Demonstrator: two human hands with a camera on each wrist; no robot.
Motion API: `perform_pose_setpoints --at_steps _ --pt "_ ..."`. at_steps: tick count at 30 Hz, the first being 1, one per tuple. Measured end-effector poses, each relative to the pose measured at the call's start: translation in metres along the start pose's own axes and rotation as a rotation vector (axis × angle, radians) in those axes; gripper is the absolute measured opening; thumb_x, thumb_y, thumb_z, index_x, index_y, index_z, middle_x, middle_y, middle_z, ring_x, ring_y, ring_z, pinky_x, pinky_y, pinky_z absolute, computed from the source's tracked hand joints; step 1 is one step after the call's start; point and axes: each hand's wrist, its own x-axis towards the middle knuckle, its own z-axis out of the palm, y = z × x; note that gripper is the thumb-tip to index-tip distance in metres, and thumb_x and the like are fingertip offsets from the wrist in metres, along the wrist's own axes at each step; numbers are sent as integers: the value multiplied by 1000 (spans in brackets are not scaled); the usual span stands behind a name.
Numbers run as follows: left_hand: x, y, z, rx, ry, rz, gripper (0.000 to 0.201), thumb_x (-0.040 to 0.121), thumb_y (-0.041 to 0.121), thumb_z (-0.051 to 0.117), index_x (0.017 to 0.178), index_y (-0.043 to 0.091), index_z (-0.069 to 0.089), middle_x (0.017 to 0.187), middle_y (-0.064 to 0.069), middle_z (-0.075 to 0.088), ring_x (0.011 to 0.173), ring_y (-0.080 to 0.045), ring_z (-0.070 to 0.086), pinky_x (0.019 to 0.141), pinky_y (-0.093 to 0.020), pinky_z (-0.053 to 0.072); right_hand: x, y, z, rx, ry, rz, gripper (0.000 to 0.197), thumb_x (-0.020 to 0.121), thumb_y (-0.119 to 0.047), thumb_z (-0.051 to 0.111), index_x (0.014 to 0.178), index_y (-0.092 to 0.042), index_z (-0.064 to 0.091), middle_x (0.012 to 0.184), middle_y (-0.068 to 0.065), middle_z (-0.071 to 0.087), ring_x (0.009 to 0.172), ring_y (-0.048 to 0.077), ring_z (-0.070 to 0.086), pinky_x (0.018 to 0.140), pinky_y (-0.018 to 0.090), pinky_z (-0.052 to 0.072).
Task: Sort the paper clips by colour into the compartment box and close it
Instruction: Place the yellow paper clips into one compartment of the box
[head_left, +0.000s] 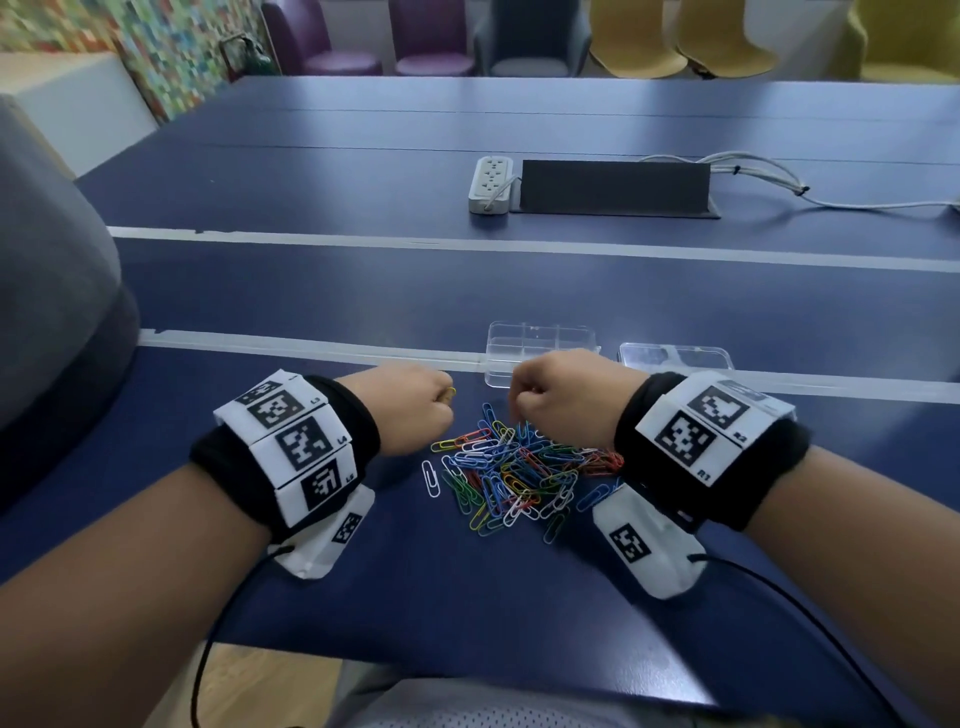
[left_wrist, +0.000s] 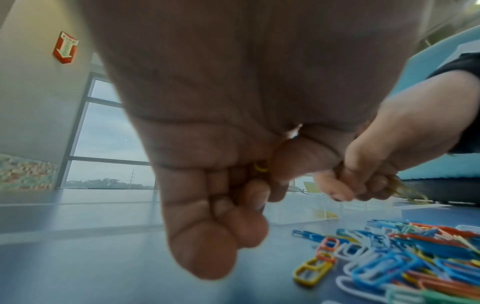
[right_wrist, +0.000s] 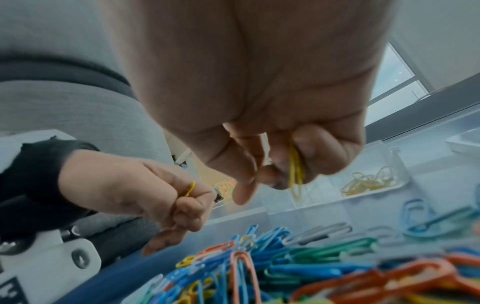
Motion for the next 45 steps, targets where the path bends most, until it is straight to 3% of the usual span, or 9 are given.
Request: perform_pose_setpoints --at_steps 5,9,13,16,21,25,29,35,45 --pt "-1 3 3 42 55 88 37 78 19 62 62 20 29 72 1 51 73 -22 44 61 -25 31 14 -5 7 -127 13 8 22 87 -32 59 102 -19 70 109 3 68 102 23 62 77 25 46" --pt "-1 5 3 35 81 146 39 75 12 65 60 21 31 86 -1 67 74 -18 52 62 -25 38 24 -10 12 -219 34 -2 24 81 -34 67 97 -17 70 99 5 70 92 26 65 78 32 54" --pt "-1 6 5 39 113 164 37 78 8 59 59 20 29 92 -9 69 86 -29 60 70 -28 45 24 -13 12 -326 21 -4 19 83 -34 62 93 -20 67 92 3 66 97 27 61 89 38 40" --pt "0 6 5 34 109 173 36 75 8 58 59 19 28 90 -11 69 80 -29 57 69 -30 46 23 -10 11 -308 -42 46 20 83 -38 59 81 -19 62 70 0 57 84 27 58 80 32 40" --pt "2 6 10 58 117 167 35 75 10 59 60 19 28 62 4 43 55 -14 34 50 -24 28 15 2 -5 -125 -94 68 31 93 -32 49 102 -10 69 94 5 66 91 23 59 76 25 43" --pt "4 1 9 12 142 207 39 73 10 63 61 20 28 75 5 63 69 -15 52 55 -16 34 12 17 -17 68 -74 67 35 96 -37 46 104 -11 69 98 5 67 84 19 58 86 31 46" --pt "2 1 6 36 156 220 44 70 11 70 60 20 28 84 3 71 75 -15 58 57 -19 38 10 25 -15 544 -129 122 28 99 -24 45 81 -8 59 84 9 62 54 15 40 54 27 36" --pt "4 6 7 146 194 247 36 74 6 56 57 18 27 87 -6 70 79 -25 58 71 -29 47 4 28 -12 893 -137 197 28 100 -18 43 73 -11 50 66 4 52 49 13 36 49 20 34" --pt "6 11 11 148 73 186 36 71 11 61 61 21 29 61 8 42 66 -18 42 52 -22 31 2 35 -21 1060 -24 210 24 100 -6 38 83 -11 54 65 4 43 52 13 39 42 18 41"
